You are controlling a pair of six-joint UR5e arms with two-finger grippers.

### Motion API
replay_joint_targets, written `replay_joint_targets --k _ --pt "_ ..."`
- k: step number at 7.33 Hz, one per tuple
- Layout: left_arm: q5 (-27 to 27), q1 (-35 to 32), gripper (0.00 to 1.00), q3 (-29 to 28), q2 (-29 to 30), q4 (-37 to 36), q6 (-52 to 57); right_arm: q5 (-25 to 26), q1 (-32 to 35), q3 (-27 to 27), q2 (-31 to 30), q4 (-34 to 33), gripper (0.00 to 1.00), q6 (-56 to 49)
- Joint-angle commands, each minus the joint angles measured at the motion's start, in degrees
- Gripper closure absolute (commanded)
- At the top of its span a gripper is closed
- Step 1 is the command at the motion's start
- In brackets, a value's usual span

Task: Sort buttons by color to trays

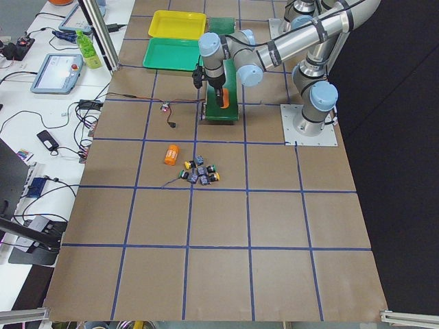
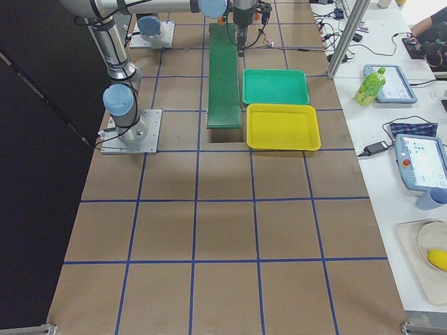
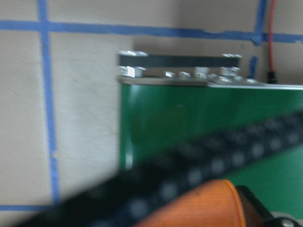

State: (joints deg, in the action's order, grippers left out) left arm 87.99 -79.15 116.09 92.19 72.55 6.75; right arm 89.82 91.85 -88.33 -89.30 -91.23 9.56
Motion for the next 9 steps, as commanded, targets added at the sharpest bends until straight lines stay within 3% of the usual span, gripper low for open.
replay_joint_targets --k 1,3,4,5,6,9 --pt "-0.19 -2.67 0.79 2.02 1.41 -2.23 -4.36 0.00 0.00 0.00 0.00 0.00 0.00 0.02" --pt "-0.27 -4.25 0.75 2.73 2.63 -4.51 -6.21 0.00 0.00 -0.09 0.00 0.09 0.00 0.03" --pt "-0.19 -5.13 0.50 2.65 3.25 -5.40 -6.83 0.00 0.00 -0.26 0.00 0.18 0.00 0.02" --pt "-0.19 -5.31 0.09 2.65 3.78 -6.88 -6.92 0.00 -0.09 -1.05 0.00 0.00 0.00 0.02" --pt "-0.10 -5.31 0.00 2.21 4.13 -7.33 -5.88 0.00 -0.09 -1.32 -0.17 -0.17 0.00 0.02" --pt "0.78 -4.61 0.00 -1.29 2.55 -6.38 -2.11 0.00 -0.09 -1.32 -0.18 -0.18 0.00 -0.06"
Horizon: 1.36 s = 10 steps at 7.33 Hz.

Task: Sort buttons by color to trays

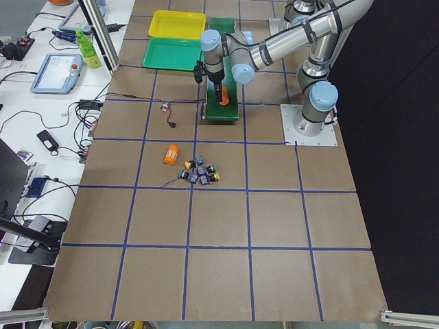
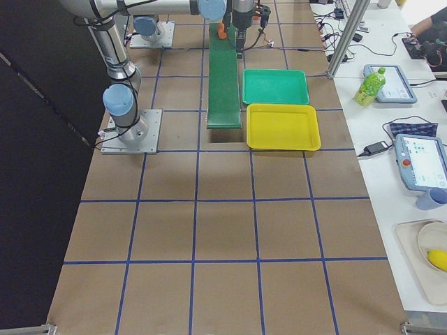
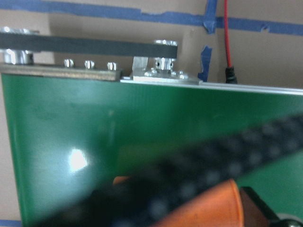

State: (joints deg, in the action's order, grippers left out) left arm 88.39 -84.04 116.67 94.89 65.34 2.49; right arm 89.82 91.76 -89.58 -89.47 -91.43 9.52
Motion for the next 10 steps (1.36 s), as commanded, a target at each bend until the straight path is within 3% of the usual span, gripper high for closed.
replay_joint_targets --k 1,4,7,9,10 --pt "0.46 2.55 0.00 -3.80 0.29 1.10 2.34 0.09 0.00 -0.15 0.08 0.29 0.00 -0.03" --pt "0.46 17.11 0.00 -7.42 3.62 2.78 19.26 0.18 -0.53 -3.22 -0.27 -0.06 0.00 -0.64" --pt "0.46 24.00 0.00 -12.25 11.35 -0.46 35.07 0.44 -1.23 -6.19 -0.71 -0.58 0.00 -3.87" --pt "0.46 25.24 0.00 -11.38 13.91 -5.30 52.70 -0.08 -7.17 -14.52 -0.71 -5.04 0.00 -9.59" --pt "0.46 26.11 0.00 -11.55 14.61 -6.18 58.62 -0.17 -8.17 -21.44 -0.62 -11.95 0.00 -9.87"
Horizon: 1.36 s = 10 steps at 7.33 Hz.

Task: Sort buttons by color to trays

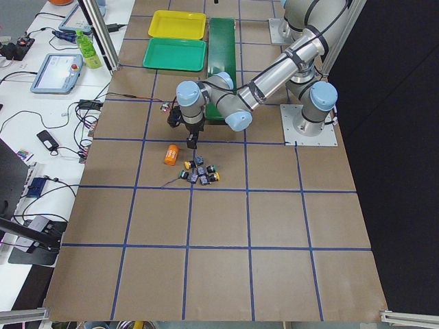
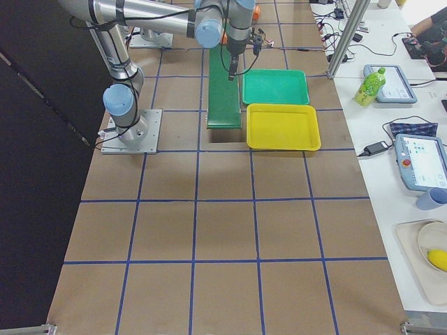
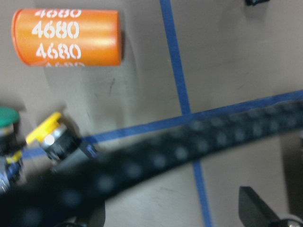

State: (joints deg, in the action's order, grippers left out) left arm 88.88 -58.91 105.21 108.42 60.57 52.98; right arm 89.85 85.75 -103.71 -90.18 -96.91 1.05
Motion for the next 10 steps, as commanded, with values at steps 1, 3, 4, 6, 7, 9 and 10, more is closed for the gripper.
replay_joint_targets --k 1,3,4,6,7,9,10 --pt "-0.02 1.94 0.00 -0.35 2.14 -4.12 14.28 0.15 -2.17 -14.35 -0.43 -15.59 0.00 -1.84" --pt "-0.02 2.31 0.00 0.25 5.04 -9.65 22.04 -0.20 -2.17 -18.89 -0.52 -18.75 0.00 -1.75" --pt "0.07 2.31 0.00 -0.18 5.75 -11.25 26.52 -0.03 -2.17 -18.99 -0.61 -18.58 0.00 -1.93" --pt "0.07 2.39 0.00 -0.52 6.54 -12.83 30.15 0.06 -2.08 -19.34 -0.61 -18.49 0.00 -1.75" --pt "0.33 2.48 0.00 -0.01 6.54 -13.19 30.95 0.06 -2.08 -19.34 -0.26 -18.49 0.00 -1.75" --pt "3.49 2.83 0.00 0.08 7.59 -13.20 32.44 0.06 -2.08 -19.43 -0.52 -17.96 0.00 -2.10" --pt "3.41 3.62 0.00 0.17 8.12 -13.20 32.80 -0.02 -2.08 -19.43 -0.52 -17.88 0.00 -2.63"
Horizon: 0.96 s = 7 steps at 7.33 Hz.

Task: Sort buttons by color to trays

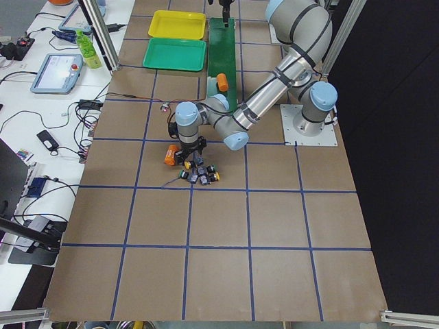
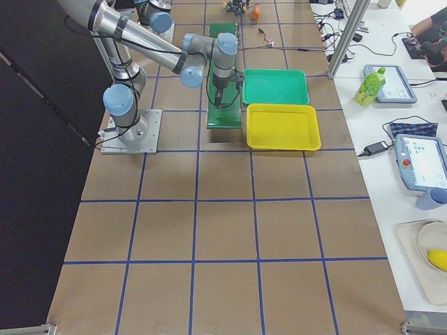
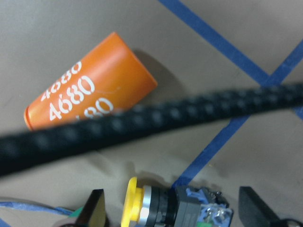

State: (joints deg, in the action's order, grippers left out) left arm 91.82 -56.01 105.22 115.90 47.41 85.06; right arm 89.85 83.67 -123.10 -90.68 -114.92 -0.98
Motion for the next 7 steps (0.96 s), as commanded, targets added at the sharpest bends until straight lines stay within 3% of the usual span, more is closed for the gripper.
replay_joint_targets --k 1,2,5,7 --pt "0.20 1.17 0.00 0.25 1.17 0.05 0.98 -0.64 0.00 -0.04 -0.03 0.13 0.00 -2.08" --pt "0.02 1.17 0.00 0.34 1.52 0.05 1.15 -0.73 0.00 0.05 -0.11 -0.13 0.00 -3.75" --pt "0.55 1.26 0.00 -0.71 0.22 1.27 0.98 -1.08 0.00 0.58 -0.03 -2.40 0.00 -29.61" --pt "0.55 1.26 0.00 -0.89 0.03 2.68 0.89 -1.26 -0.09 -0.12 0.50 -12.47 0.00 -61.15"
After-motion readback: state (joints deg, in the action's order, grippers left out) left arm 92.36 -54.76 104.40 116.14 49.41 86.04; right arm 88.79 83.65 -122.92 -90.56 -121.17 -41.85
